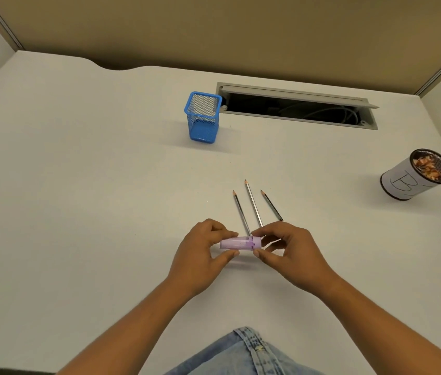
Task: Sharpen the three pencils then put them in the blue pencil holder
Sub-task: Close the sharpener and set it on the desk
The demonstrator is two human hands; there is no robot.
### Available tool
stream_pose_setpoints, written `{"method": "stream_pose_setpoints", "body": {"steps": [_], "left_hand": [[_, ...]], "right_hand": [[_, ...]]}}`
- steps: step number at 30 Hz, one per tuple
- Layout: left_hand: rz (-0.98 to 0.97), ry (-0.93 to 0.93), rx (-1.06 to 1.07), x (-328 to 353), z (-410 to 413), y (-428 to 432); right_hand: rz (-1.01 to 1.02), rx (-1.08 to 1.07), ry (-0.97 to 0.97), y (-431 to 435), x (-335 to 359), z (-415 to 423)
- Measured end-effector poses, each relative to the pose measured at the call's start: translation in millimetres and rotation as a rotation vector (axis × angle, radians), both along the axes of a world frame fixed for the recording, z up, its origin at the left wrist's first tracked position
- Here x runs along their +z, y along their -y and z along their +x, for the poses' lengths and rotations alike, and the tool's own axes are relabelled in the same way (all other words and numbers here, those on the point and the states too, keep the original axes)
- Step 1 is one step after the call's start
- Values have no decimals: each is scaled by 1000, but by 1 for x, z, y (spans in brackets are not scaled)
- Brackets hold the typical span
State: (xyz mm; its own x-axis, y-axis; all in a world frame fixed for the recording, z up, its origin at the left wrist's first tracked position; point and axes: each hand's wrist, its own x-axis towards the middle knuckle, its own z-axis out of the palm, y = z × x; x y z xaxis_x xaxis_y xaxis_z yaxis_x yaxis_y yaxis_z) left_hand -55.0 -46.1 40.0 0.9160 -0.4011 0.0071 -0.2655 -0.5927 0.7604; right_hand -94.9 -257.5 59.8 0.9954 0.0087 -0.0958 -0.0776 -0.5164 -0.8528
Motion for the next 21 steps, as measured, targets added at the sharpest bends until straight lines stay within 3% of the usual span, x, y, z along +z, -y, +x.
{"method": "stream_pose_setpoints", "body": {"steps": [10, 21], "left_hand": [[94, 71, -39, -28, -3, 2], [99, 101, -26, -41, -9, 3]], "right_hand": [[-194, 58, 37, 2, -38, -7], [-269, 95, 39, 2, -46, -12]]}}
